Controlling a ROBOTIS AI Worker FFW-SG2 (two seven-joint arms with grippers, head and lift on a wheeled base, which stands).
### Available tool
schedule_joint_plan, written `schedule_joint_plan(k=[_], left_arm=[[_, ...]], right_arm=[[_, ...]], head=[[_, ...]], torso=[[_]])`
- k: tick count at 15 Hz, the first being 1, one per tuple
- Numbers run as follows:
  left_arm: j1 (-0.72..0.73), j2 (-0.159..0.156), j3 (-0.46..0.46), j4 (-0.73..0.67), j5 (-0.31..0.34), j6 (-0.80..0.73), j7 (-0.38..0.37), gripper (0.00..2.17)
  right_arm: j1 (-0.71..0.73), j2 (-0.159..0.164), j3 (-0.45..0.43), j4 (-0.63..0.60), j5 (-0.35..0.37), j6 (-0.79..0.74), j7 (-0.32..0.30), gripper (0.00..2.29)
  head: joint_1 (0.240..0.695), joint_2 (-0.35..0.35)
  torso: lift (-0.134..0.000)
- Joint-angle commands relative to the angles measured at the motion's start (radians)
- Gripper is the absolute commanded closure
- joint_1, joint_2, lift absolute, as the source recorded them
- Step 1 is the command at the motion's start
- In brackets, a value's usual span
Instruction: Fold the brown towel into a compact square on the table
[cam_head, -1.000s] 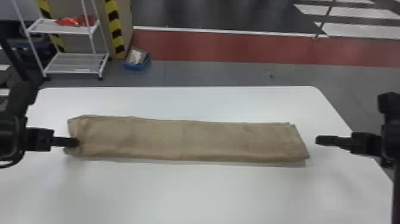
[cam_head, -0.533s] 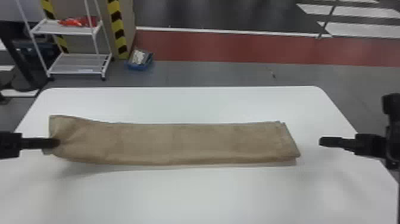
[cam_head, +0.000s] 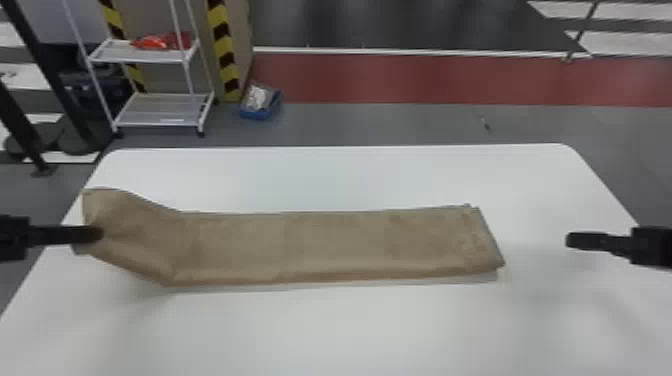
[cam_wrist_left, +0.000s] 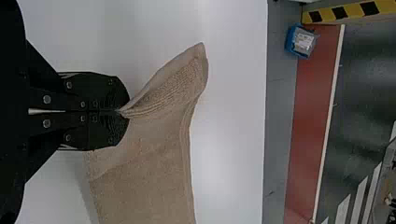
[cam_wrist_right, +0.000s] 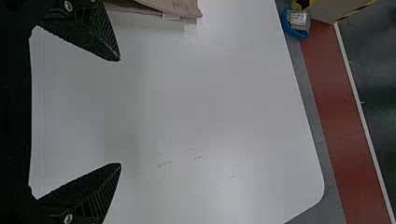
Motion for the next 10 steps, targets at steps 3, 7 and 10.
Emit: schedule_joint_plan(k=[3,7,10], left_arm=[[-0.036,-0.057,-0.215,-0.244,-0.076,0.151,-0.001,2.15],[-0.163,-0.194,-0.444,-0.256,-0.183,0.151,0.030,2.15],[-0.177,-0.263,-0.553,-0.256,-0.235,0.151,0.032,2.15]], right_arm=[[0.009,0.000,-0.007,0.000,0.000,-0.003,0.001,0.08],[0.026,0.000,-0.017,-0.012,-0.003,0.003,0.008,0.08],[0.029,-0.007,-0.023,-0.014,-0.005,0.000,0.012,0.08]], head=[[0.695,-0.075],[0.695,-0.205],[0.695,-0.281]], torso=[[-0.125],[-0.125],[-0.125]])
